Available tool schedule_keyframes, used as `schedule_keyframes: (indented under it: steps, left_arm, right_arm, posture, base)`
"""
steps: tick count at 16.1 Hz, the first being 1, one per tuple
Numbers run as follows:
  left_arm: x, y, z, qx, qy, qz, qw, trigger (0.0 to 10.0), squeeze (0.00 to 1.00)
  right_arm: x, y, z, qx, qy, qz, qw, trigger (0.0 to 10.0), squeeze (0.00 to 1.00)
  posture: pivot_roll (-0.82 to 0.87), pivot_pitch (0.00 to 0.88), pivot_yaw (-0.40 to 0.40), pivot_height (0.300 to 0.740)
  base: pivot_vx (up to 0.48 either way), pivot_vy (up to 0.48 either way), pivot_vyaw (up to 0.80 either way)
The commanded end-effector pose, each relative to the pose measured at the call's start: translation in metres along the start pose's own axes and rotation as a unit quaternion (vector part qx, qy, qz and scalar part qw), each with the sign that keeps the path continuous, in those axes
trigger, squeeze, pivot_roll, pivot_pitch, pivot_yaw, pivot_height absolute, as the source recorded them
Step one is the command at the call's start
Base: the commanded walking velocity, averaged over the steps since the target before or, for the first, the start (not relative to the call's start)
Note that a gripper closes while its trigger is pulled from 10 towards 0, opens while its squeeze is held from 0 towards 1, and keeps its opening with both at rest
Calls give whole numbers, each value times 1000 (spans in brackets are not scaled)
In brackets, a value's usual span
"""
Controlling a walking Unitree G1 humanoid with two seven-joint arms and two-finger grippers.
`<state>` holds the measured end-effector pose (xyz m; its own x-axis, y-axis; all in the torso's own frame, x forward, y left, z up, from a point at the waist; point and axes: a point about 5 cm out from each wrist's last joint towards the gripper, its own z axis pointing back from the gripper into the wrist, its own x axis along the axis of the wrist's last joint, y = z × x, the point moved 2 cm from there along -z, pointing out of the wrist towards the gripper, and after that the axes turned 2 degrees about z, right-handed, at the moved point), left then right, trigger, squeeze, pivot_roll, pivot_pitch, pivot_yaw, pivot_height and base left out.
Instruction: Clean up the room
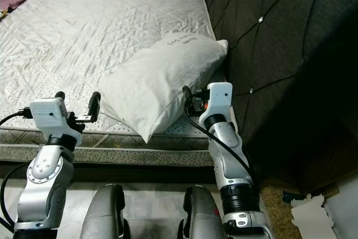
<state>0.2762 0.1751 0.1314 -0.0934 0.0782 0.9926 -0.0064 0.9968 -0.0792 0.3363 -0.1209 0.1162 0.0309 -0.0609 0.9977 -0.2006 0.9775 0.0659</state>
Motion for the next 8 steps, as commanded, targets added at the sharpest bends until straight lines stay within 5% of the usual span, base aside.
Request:
schedule_keyframes:
  steps: [1, 8]
  left_arm:
    - [3, -2, 0, -9, -6, 0, 1000, 10000, 0]
    - [6, -3, -4, -10, -10, -6, 1000, 10000, 0]
  right_arm:
    - [4, 0, -3, 4, -4, 0, 1000, 10000, 0]
    - [6, 7, -6, 22, -4, 7, 1000, 10000, 0]
  posture:
    - [-43, 14, -53, 616]
    - [-38, 41, -58, 616]
  base:
    - [319, 0, 0]
    - [462, 0, 0]
